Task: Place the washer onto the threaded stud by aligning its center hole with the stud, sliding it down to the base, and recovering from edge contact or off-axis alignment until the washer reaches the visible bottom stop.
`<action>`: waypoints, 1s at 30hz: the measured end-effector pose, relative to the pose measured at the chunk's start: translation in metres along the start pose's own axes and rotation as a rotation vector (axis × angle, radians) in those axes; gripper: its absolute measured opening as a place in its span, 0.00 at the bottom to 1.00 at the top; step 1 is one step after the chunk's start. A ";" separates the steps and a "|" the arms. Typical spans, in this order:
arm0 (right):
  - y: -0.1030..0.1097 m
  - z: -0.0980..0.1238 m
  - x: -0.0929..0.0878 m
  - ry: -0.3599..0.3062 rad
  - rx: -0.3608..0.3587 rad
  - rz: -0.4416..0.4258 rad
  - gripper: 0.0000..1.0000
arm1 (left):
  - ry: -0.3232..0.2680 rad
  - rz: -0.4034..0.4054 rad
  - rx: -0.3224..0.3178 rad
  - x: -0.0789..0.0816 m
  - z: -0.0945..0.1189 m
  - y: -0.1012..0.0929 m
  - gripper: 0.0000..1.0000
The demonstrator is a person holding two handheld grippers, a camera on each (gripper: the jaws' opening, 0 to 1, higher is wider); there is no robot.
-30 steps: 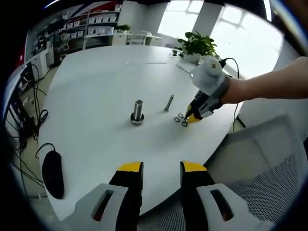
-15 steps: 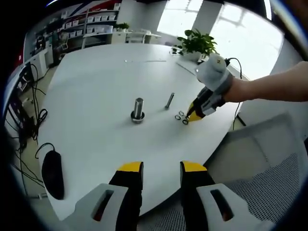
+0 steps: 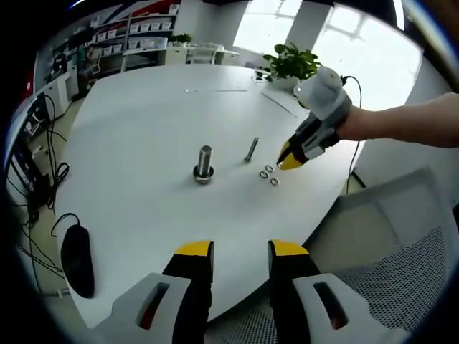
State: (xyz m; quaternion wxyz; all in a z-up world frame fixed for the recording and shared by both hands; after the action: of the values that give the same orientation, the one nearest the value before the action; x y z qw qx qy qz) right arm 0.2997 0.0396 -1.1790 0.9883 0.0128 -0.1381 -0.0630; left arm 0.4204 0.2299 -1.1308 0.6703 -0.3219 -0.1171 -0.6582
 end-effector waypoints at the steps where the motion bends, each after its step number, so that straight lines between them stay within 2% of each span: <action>1: -0.001 0.002 0.003 -0.008 0.000 0.001 0.13 | 0.003 -0.002 -0.001 0.000 0.000 -0.001 0.29; 5: 0.002 0.017 0.016 -0.038 -0.002 0.011 0.13 | 0.005 -0.008 0.000 0.000 0.001 -0.002 0.29; 15: -0.007 0.017 0.048 -0.087 -0.009 0.068 0.13 | 0.004 -0.002 0.001 0.000 0.001 -0.002 0.29; 23: -0.009 0.020 0.052 -0.092 -0.023 0.103 0.13 | 0.000 0.000 -0.001 0.001 0.002 -0.003 0.29; 30: -0.012 0.020 0.054 -0.089 -0.019 0.097 0.13 | 0.007 -0.003 -0.002 0.000 0.001 -0.003 0.29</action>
State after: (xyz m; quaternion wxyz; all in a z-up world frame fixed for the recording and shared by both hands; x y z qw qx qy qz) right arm 0.3443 0.0206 -1.1456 0.9832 -0.0062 -0.1815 -0.0170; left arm 0.4175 0.2311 -1.1293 0.6693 -0.3201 -0.1145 -0.6606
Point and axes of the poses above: the point that each gripper's makers call its tool centre point, and the gripper's own axes: z roughly backward along the fingers, y roughly to its left, x roughly out of its top, the point moved 3 cm from there along z, roughly backward along the fingers, and after that the axes turned 4 degrees about y, right-handed, at the moved point
